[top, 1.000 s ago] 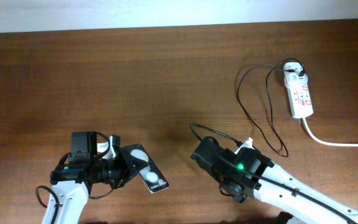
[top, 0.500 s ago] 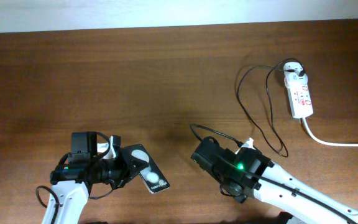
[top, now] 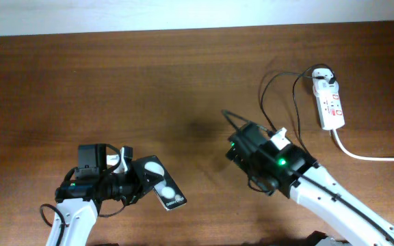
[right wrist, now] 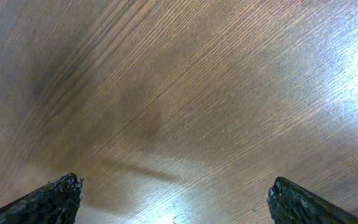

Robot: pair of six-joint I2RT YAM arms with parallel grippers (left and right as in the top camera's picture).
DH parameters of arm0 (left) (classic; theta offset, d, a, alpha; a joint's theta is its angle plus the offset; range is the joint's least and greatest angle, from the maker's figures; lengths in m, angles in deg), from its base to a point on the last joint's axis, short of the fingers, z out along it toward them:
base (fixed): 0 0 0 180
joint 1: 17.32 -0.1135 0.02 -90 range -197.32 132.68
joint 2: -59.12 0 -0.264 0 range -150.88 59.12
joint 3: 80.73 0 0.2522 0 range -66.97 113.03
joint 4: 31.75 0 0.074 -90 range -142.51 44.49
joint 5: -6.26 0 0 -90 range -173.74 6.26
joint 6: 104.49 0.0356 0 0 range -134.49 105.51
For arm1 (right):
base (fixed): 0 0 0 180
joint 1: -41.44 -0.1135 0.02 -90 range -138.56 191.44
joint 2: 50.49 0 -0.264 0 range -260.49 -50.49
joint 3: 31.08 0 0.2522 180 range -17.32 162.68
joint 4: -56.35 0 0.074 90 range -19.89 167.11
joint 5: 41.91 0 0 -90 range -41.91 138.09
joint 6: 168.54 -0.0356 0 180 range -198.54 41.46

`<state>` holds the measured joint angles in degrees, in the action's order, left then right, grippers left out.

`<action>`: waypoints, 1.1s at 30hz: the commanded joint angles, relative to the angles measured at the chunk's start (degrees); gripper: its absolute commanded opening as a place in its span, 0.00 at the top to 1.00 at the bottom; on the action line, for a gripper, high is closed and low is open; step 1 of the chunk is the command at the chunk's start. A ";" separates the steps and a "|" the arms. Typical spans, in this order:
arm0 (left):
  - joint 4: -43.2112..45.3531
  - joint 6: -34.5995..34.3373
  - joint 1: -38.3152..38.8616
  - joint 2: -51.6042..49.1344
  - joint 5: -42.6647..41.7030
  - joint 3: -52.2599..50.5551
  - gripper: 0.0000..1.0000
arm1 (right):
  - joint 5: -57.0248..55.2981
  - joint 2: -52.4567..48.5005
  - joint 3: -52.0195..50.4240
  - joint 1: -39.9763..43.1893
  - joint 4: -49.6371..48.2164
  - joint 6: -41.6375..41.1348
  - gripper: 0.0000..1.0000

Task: Plug charger to phone and switch on socket
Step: 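Move the right gripper toward the black charging cable on the table, then lower the right gripper and grasp the cable just behind its USB-C plug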

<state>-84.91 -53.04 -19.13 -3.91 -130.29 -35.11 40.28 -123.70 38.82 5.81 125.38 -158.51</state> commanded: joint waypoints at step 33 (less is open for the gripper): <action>27.19 -3.04 -0.22 -21.94 -16.65 0.33 1.00 | -7.26 -51.95 43.82 24.83 -13.94 30.29 0.13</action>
<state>-58.02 -56.10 -19.13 -25.83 -144.71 -35.16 34.37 -173.14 81.70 30.59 113.97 -133.22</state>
